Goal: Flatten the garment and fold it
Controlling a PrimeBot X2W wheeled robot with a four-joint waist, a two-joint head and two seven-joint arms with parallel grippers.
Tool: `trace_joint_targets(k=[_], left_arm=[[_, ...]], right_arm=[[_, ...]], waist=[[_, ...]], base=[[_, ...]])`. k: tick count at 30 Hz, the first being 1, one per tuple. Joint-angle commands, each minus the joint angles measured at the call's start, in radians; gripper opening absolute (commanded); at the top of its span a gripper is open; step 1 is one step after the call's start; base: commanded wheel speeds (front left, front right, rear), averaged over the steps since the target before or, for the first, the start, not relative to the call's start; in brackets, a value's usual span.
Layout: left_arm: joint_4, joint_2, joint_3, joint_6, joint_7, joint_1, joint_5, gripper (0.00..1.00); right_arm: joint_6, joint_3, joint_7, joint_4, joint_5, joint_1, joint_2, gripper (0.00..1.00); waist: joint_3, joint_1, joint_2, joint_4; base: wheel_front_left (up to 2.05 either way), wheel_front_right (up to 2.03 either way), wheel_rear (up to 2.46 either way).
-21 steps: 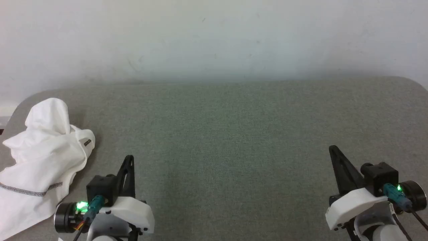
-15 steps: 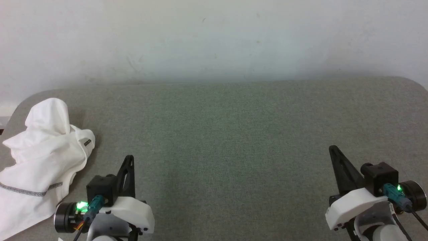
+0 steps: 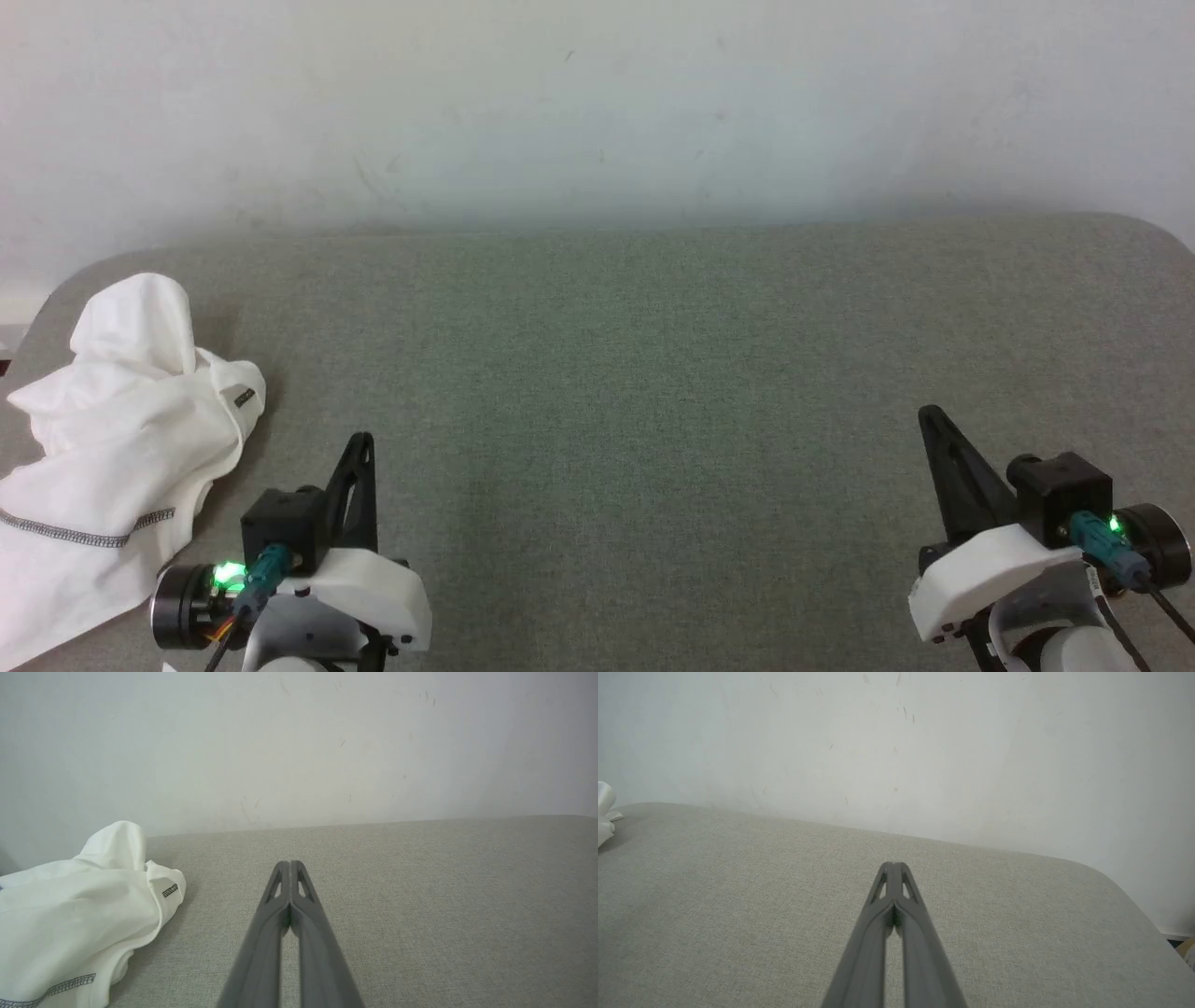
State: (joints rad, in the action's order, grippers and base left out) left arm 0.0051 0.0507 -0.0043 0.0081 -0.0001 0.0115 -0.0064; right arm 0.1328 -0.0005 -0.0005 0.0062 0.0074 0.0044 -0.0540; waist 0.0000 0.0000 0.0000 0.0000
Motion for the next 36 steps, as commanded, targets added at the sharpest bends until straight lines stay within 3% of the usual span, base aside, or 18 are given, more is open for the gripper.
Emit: trace_joint_targets(k=[1,9,10,36], left_arm=[[-0.005,-0.001,0.004,-0.008,0.0,-0.011,0.006,0.0],[-0.005,-0.001,0.004,-0.008,0.0,-0.011,0.006,0.0],[0.0,0.0,0.0,0.0,0.0,0.0,0.0,1.0],[0.025,0.0,-0.018,0.022,-0.048,0.009,-0.033,1.0]], right_arm=[[-0.002,0.0,0.0,-0.006,-0.007,-0.004,0.004,0.0],[-0.002,0.0,0.0,-0.006,-0.007,-0.004,0.004,0.0],[0.0,0.0,0.0,0.0,0.0,0.0,0.0,1.0],[0.0,-0.011,-0.048,0.018,0.016,0.001,0.0,1.0]], waist=[[0.0,0.0,0.0,0.0],[0.0,0.0,0.0,0.0],[0.0,0.0,0.0,0.0],[-0.001,0.0,0.0,0.034]], base=[[0.0,0.0,0.0],[0.0,0.0,0.0],[0.0,0.0,0.0],[0.0,0.0,0.0]])
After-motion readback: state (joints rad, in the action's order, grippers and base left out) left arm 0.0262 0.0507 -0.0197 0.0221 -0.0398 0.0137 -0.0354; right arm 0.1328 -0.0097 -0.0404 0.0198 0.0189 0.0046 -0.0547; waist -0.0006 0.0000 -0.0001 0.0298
